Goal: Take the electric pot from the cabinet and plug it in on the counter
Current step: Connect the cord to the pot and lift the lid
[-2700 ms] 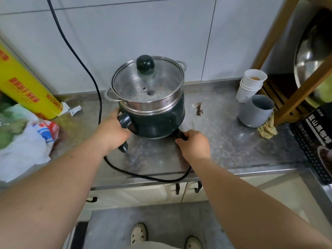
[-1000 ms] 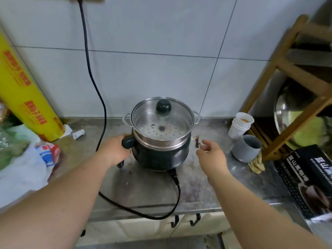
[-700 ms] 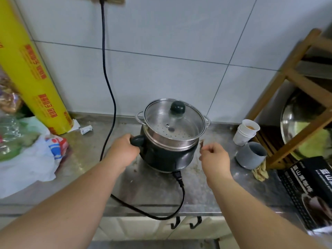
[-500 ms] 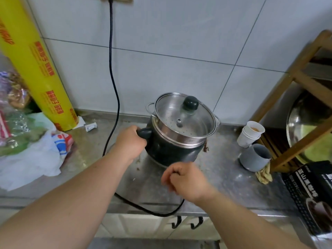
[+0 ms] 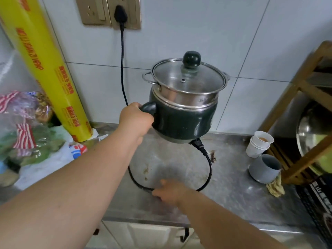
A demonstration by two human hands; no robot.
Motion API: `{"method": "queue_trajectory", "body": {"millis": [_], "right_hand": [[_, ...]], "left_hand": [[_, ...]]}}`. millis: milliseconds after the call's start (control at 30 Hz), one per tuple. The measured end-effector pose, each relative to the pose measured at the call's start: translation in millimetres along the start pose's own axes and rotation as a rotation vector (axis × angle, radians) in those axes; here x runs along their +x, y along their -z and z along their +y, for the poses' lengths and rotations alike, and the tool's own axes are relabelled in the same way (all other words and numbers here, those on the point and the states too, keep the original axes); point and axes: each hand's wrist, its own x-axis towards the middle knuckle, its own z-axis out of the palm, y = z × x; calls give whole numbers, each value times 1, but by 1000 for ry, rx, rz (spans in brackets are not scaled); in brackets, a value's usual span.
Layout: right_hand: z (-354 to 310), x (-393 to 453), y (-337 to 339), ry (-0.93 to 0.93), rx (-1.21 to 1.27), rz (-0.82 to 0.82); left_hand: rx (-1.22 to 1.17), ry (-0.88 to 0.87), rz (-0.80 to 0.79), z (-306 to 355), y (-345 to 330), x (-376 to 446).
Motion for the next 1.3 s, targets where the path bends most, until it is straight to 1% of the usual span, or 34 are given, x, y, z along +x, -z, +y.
{"method": "queue_trajectory", "body": {"millis": [33, 100, 133, 233, 333, 367, 433, 467, 500, 533, 600, 633, 733, 867, 967, 1067, 1167, 1233, 1300], "right_hand": [[3, 3, 6, 2, -49, 47], [7, 4, 15, -10, -31, 94], [9, 5, 20, -20, 26, 131], [23, 13, 39, -92, 296, 258], [36, 23, 61, -139, 366, 395], [39, 27, 67, -136, 370, 467], [48, 34, 76, -96, 335, 658], [55, 38, 79, -45, 271, 764], [63, 40, 82, 16, 177, 833], [71, 41, 84, 66, 47, 857], [86, 44, 90, 94, -246, 832], [92, 45, 94, 79, -328, 812], [98, 44, 99, 67, -510, 772], [109, 40, 110, 53, -864, 640], [116, 39, 119, 43, -972, 600], [122, 38, 125, 21, -976, 525], [122, 40, 125, -83, -841, 495], [120, 40, 126, -160, -692, 496], [117, 40, 126, -162, -396, 516]], "left_hand": [[-8, 6, 13, 3, 3, 0], [-32, 15, 43, 8, 10, -1], [-34, 17, 58, 9, 14, -2], [-28, 24, 105, 7, 26, -7], [-21, 43, 160, -3, 36, -15], [-22, 51, 175, -7, 38, -16], [-29, 73, 202, -18, 40, -19], [-30, 88, 213, -25, 41, -20], [-24, 105, 224, -32, 40, -21], [-12, 124, 236, -40, 40, -22], [7, 159, 254, -57, 38, -26], [20, 174, 265, -66, 37, -29], [57, 224, 308, -90, 35, -39], [6, 275, 346, -114, 28, -54], [-14, 311, 389, -124, 21, -63], [-42, 340, 412, -131, 11, -68], [-56, 360, 421, -134, 0, -72], [-62, 364, 426, -135, -8, -75], [-59, 377, 432, -135, -14, -79]]}}
